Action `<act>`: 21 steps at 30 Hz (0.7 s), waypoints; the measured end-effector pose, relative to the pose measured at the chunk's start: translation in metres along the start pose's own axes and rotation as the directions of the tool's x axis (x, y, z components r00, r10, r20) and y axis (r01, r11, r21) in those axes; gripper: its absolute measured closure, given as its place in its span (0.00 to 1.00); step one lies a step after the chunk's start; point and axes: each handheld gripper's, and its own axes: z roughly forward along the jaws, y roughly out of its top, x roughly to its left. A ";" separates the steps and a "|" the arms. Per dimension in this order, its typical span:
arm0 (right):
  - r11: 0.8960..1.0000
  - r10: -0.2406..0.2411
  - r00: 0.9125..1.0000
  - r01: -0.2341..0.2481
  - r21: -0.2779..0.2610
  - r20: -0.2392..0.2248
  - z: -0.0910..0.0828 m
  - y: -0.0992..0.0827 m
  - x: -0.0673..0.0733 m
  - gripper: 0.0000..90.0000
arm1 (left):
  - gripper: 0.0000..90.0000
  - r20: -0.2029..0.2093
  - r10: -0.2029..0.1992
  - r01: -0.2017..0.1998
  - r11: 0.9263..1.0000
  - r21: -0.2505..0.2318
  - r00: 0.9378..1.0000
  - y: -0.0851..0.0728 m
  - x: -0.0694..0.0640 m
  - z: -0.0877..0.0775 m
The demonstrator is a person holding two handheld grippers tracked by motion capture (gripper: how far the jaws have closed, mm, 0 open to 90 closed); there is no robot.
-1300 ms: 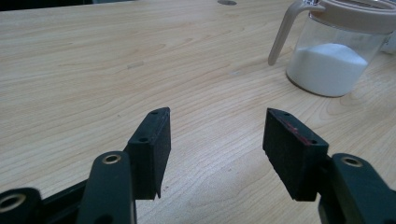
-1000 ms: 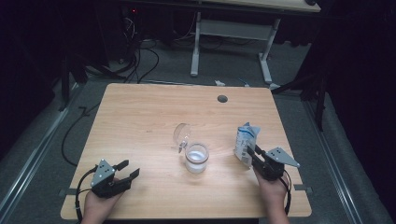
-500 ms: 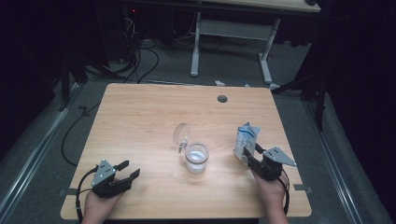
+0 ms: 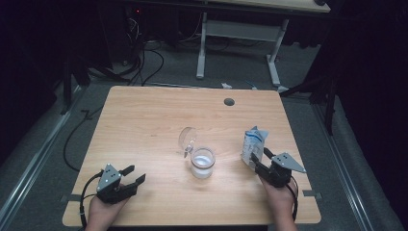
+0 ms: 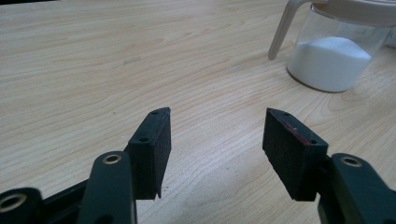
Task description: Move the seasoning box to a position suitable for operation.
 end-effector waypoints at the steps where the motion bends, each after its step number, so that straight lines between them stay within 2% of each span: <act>1: 1.000 -0.003 1.000 0.003 0.001 0.004 -0.001 0.000 0.000 0.51 | 0.47 0.001 0.004 -0.004 1.000 0.002 1.000 0.000 0.000 0.001; 9: 1.000 -0.006 1.000 0.006 -0.009 0.015 -0.012 -0.008 -0.002 0.48 | 0.47 0.007 0.021 -0.021 1.000 0.021 1.000 0.005 -0.004 0.011; 15: 1.000 -0.009 0.999 0.008 0.014 0.034 -0.016 -0.014 -0.003 0.47 | 0.47 0.022 0.034 -0.035 0.999 0.030 0.999 0.008 -0.008 0.018; 21: 0.999 -0.022 0.999 0.021 0.040 0.038 -0.019 -0.020 0.001 0.46 | 0.47 0.035 0.046 -0.048 0.998 0.041 0.998 0.010 -0.013 0.024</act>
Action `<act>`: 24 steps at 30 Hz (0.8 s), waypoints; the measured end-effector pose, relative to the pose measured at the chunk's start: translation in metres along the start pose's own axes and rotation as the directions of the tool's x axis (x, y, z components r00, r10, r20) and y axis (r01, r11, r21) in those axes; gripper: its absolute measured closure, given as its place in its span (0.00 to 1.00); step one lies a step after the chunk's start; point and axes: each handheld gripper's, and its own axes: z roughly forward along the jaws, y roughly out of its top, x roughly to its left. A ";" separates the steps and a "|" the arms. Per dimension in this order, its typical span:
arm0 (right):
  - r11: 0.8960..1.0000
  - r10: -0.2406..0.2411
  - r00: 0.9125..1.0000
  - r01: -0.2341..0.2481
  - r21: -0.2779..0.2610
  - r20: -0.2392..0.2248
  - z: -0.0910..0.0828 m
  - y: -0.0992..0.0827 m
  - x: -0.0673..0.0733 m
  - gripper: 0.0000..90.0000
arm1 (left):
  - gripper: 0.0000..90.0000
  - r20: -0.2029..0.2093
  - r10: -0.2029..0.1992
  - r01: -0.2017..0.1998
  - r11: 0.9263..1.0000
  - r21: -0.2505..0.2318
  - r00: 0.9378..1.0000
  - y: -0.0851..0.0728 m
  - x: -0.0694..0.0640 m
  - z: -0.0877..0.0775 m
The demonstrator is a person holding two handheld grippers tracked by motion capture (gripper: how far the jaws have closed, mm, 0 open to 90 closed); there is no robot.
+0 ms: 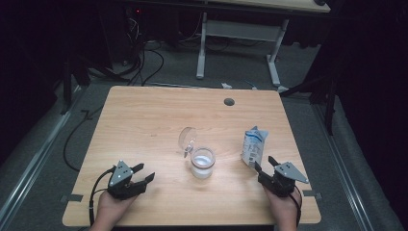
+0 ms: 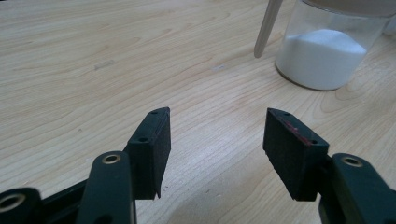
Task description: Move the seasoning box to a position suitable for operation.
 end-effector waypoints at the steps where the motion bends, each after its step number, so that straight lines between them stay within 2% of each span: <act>1: 1.000 -0.001 1.000 0.001 0.003 0.004 0.000 -0.001 0.001 0.46 | 0.47 0.003 0.002 -0.002 1.000 0.001 1.000 0.000 0.000 0.001; 11: 0.999 -0.031 0.999 0.031 0.036 0.022 -0.010 -0.012 0.012 0.46 | 0.47 0.011 0.002 -0.002 1.000 -0.003 1.000 0.004 -0.002 0.004; 13: 0.999 -0.030 0.999 0.029 0.042 0.018 -0.012 -0.014 0.014 0.46 | 0.47 0.001 0.018 -0.018 1.000 -0.004 1.000 0.004 -0.003 0.005; 18: 0.998 -0.045 0.999 0.045 0.049 0.008 -0.016 -0.015 0.023 0.47 | 0.49 -0.019 0.022 -0.022 1.000 0.005 1.000 0.004 -0.002 0.006; 20: 0.998 -0.051 0.999 0.051 0.045 0.007 -0.017 -0.015 0.026 0.46 | 0.49 -0.033 0.014 -0.013 0.999 0.029 0.999 0.005 -0.002 0.007; 24: 0.998 -0.052 0.999 0.053 0.037 -0.012 -0.015 -0.013 0.032 0.46 | 0.48 -0.034 0.000 0.001 0.999 0.037 0.999 0.005 -0.001 0.008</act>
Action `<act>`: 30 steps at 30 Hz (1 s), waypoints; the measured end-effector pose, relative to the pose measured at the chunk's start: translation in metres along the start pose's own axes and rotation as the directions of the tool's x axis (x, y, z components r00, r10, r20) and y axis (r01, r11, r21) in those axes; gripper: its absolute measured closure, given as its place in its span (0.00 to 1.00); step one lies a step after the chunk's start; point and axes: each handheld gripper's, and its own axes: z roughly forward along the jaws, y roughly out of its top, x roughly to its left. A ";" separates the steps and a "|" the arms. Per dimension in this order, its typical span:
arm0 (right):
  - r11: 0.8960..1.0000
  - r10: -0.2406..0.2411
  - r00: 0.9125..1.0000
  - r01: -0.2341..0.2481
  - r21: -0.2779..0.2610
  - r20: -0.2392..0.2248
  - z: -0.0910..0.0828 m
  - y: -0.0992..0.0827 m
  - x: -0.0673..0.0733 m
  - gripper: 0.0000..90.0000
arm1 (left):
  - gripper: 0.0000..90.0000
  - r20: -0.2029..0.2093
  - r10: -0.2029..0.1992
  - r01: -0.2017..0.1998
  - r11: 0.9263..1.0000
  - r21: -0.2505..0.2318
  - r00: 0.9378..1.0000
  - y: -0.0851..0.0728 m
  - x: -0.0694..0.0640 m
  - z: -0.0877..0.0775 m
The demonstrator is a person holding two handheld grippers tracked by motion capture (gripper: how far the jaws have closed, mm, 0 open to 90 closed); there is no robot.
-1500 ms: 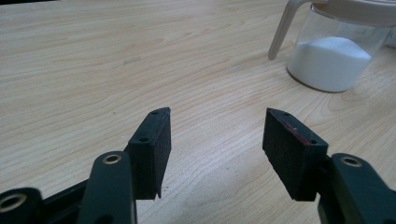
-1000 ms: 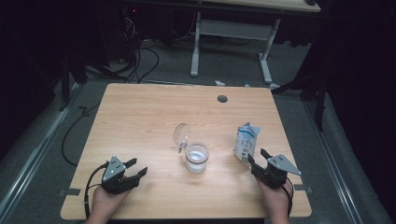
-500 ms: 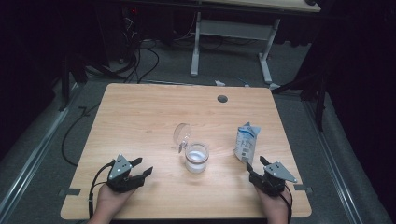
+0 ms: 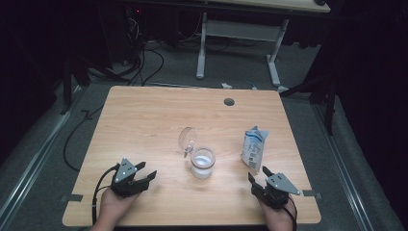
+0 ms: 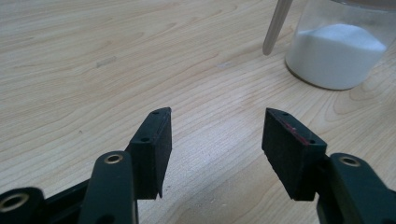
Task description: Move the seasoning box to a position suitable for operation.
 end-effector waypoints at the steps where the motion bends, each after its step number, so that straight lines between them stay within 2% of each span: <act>1: 1.000 -0.002 1.000 0.002 0.002 -0.007 0.001 0.000 0.002 0.46 | 0.48 0.000 0.000 0.000 1.000 0.000 1.000 0.000 0.000 0.000; 7: 0.999 -0.043 0.998 0.042 -0.006 -0.040 0.009 0.004 0.016 0.48 | 0.51 0.005 -0.025 0.025 1.000 -0.003 1.000 0.000 0.000 0.001; 11: 0.999 -0.045 0.997 0.045 -0.007 -0.068 0.014 0.006 0.024 0.48 | 0.50 -0.002 -0.028 0.028 1.000 -0.004 1.000 0.000 0.001 0.000; 13: 0.999 -0.048 0.996 0.047 -0.004 -0.075 0.016 0.006 0.026 0.48 | 0.53 0.001 -0.029 0.029 1.000 -0.001 1.000 0.000 0.002 0.000; 17: 0.998 -0.058 0.994 0.058 -0.005 -0.087 0.019 0.008 0.032 0.48 | 0.54 0.001 -0.027 0.027 1.000 0.004 1.000 -0.001 0.002 0.001; 21: 0.998 -0.065 0.993 0.064 -0.010 -0.099 0.024 0.012 0.037 0.52 | 0.52 -0.023 -0.003 0.004 1.000 0.010 1.000 -0.002 0.000 -0.001; 30: 0.997 -0.073 0.990 0.070 -0.025 -0.123 0.036 0.022 0.042 0.53 | 0.52 -0.018 -0.034 0.035 0.999 0.007 0.999 -0.007 0.000 -0.008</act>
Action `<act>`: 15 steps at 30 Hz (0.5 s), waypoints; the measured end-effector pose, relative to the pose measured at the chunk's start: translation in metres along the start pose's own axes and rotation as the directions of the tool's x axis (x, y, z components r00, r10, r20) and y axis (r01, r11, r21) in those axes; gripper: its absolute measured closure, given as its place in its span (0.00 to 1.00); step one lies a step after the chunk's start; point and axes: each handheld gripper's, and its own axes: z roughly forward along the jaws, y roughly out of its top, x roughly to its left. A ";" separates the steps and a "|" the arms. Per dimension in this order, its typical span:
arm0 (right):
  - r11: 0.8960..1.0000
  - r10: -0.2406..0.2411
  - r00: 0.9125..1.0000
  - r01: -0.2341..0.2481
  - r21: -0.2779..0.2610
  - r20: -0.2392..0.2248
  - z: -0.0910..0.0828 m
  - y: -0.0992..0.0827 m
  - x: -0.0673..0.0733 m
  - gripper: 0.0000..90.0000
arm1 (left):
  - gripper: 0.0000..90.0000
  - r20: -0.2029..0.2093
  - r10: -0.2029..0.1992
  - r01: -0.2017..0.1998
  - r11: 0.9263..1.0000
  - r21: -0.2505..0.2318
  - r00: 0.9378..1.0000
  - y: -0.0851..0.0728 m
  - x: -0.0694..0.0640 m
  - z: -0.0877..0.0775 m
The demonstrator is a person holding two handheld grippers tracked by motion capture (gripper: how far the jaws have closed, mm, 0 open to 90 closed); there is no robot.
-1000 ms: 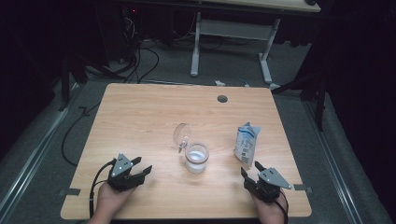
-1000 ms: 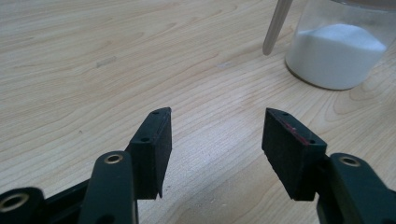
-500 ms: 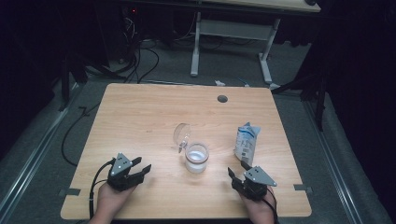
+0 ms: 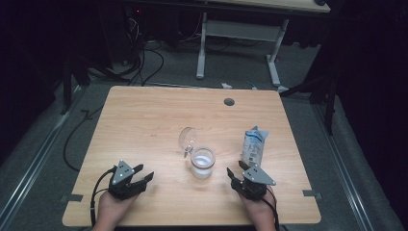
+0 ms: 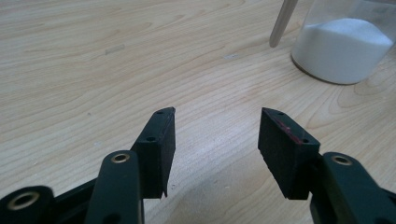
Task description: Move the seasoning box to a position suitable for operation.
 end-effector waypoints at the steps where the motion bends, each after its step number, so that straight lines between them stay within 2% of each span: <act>1: 1.000 0.004 1.000 -0.004 -0.003 -0.006 0.001 0.001 0.000 0.53 | 0.52 -0.001 -0.002 0.002 1.000 -0.001 1.000 -0.001 0.000 -0.001; 7: 1.000 0.002 1.000 -0.002 0.005 -0.022 0.009 0.005 0.003 0.53 | 0.53 -0.006 -0.004 0.004 1.000 -0.008 1.000 -0.003 -0.003 -0.007; 10: 1.000 0.025 0.999 -0.025 0.007 -0.040 0.012 0.006 0.004 0.58 | 0.54 -0.011 -0.008 0.008 1.000 -0.007 1.000 -0.004 -0.003 -0.008; 15: 1.000 0.010 0.999 -0.010 0.009 -0.045 0.016 0.006 0.006 0.58 | 0.54 -0.015 -0.015 0.014 1.000 -0.014 1.000 -0.004 -0.003 -0.010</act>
